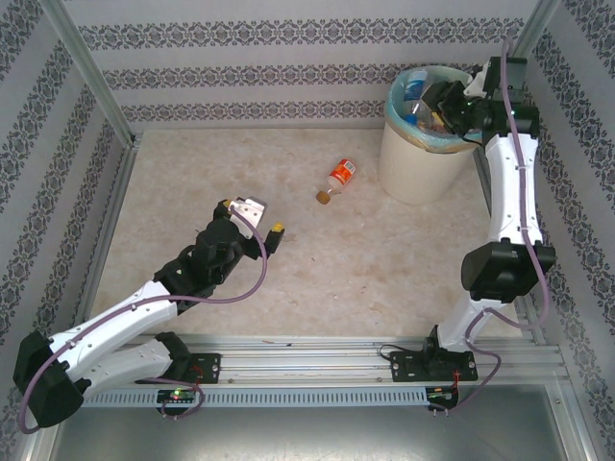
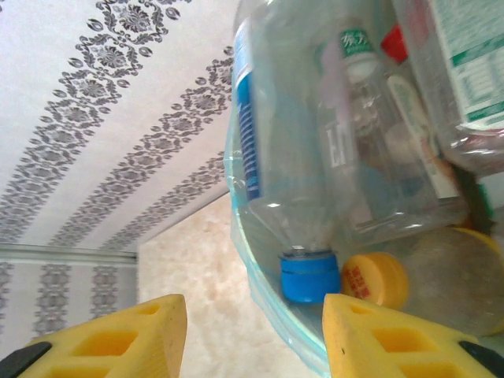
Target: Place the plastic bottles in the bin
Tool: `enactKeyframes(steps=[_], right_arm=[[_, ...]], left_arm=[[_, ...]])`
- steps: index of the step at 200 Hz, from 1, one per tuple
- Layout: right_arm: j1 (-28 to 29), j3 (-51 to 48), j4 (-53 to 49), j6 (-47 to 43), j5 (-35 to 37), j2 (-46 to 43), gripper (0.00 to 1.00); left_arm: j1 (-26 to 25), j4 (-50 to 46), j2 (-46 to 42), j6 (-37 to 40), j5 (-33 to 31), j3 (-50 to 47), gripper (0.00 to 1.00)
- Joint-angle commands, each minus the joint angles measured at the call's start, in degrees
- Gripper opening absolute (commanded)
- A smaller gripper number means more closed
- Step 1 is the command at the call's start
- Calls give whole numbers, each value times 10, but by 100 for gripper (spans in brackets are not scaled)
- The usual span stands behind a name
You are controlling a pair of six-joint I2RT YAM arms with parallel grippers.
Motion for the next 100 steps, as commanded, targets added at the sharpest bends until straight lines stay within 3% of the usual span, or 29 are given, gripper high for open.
enactKeyframes(steps=[1,53,100], right_arm=[[12,56,-105,-96,95,0,49],[99,164,-136,-201,265,39,47],[148,312,-85,-239,329,179,39]], left_arm=[[7,21,-10,-13,-9,-5,100],[7,9,4,-18,-5,11,100],[6,-15,-7,-44,-14,14,100]])
